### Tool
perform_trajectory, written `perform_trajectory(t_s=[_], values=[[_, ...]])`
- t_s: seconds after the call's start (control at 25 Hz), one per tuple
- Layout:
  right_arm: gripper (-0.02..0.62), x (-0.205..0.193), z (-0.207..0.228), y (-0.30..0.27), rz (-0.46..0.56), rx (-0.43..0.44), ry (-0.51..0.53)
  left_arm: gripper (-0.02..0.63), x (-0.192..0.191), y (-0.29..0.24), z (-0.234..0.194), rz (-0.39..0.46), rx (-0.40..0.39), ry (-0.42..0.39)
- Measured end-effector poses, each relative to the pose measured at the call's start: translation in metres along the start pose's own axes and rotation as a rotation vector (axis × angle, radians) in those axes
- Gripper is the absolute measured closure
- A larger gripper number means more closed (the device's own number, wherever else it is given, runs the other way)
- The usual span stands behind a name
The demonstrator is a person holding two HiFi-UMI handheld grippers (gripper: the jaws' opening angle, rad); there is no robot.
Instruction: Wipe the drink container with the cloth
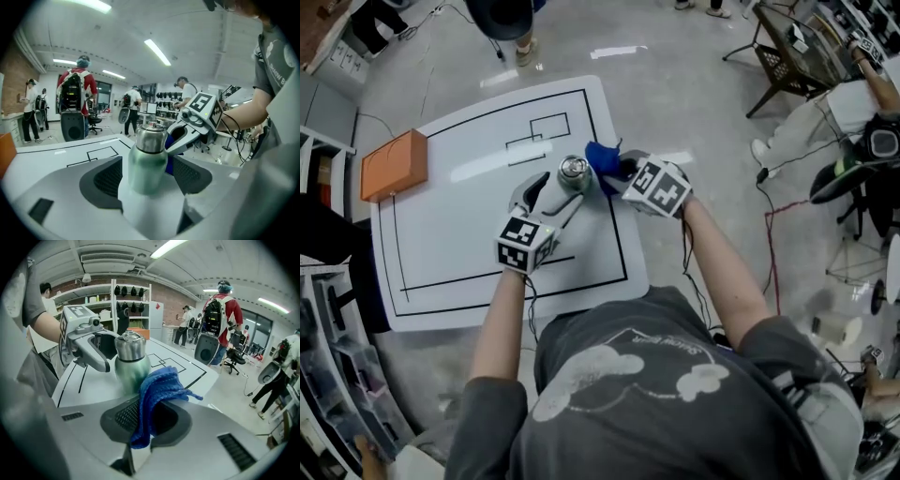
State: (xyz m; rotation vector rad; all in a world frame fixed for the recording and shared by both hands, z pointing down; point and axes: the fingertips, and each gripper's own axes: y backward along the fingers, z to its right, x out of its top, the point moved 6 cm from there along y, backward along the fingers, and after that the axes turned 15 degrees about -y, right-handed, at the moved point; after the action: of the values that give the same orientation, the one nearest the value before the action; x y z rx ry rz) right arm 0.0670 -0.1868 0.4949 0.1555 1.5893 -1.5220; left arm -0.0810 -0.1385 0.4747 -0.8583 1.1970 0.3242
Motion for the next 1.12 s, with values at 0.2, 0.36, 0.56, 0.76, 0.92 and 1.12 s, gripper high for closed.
perform_trajectory(t_s=[0.2, 0.36, 0.56, 0.76, 0.92, 1.12], values=[[0.552, -0.008, -0.007, 0.016, 0.017, -0.054, 0.011, 0.244, 0.011, -0.006, 0.019, 0.018, 0.156, 0.09], [0.552, -0.013, -0.01, 0.03, 0.049, -0.082, -0.021, 0.232, 0.013, -0.018, 0.026, -0.021, 0.275, 0.138], [0.552, -0.02, -0.012, 0.043, 0.058, -0.1, -0.03, 0.232, 0.008, -0.032, 0.025, -0.106, 0.39, 0.225], [0.552, -0.024, -0.011, 0.053, 0.059, -0.11, -0.024, 0.271, 0.004, -0.031, 0.022, -0.141, 0.45, 0.242], [0.552, -0.025, -0.009, 0.056, 0.063, -0.113, -0.024, 0.29, 0.003, -0.029, 0.022, -0.138, 0.398, 0.219], [0.552, -0.015, -0.01, 0.057, 0.07, -0.099, -0.006, 0.292, 0.003, -0.028, 0.019, -0.123, 0.28, 0.155]])
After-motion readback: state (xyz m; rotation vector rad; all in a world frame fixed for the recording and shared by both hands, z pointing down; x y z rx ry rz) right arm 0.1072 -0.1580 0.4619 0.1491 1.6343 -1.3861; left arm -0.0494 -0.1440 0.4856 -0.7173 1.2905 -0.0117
